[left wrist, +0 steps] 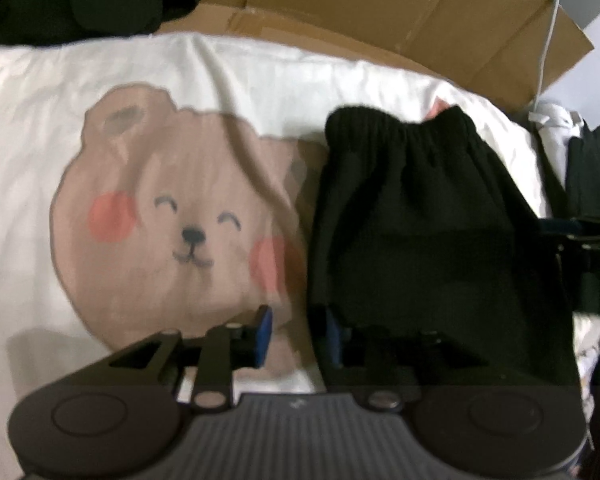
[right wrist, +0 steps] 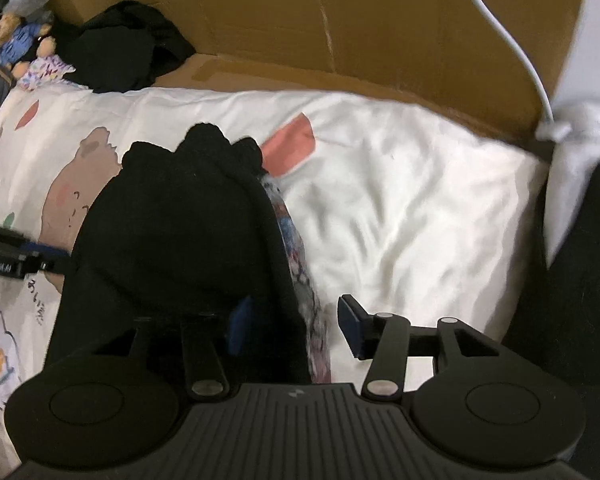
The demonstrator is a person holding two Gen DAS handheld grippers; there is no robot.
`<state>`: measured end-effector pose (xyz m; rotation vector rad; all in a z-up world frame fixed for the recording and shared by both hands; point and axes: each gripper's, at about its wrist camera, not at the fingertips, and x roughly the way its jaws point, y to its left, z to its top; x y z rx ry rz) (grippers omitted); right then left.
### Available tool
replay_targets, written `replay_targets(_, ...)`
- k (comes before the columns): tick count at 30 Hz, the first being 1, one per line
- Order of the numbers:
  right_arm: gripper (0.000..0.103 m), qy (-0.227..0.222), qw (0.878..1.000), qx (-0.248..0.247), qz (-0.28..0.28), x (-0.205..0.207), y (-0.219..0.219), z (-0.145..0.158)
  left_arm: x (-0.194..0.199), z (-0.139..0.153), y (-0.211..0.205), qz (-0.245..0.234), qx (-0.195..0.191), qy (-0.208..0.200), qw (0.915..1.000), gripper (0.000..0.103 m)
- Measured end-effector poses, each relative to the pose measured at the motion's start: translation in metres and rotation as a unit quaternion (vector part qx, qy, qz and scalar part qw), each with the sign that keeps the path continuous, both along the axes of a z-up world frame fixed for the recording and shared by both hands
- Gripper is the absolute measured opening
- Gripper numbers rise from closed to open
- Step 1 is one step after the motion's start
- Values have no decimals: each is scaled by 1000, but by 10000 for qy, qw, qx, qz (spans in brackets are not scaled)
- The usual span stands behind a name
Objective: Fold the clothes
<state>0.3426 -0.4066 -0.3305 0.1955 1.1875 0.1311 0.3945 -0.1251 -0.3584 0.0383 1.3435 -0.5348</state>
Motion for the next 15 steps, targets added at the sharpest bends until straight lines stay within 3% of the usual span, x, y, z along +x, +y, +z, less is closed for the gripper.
replay_targets(13,53,314,9993,182,-91,-31,-4,-11,-45,-16,8,-16,-206,668,9976,23)
replay_targets(15,53,351,9993,113,-50,-36,-3,-15,-45,-19,6,-44,-141,703,9974,14)
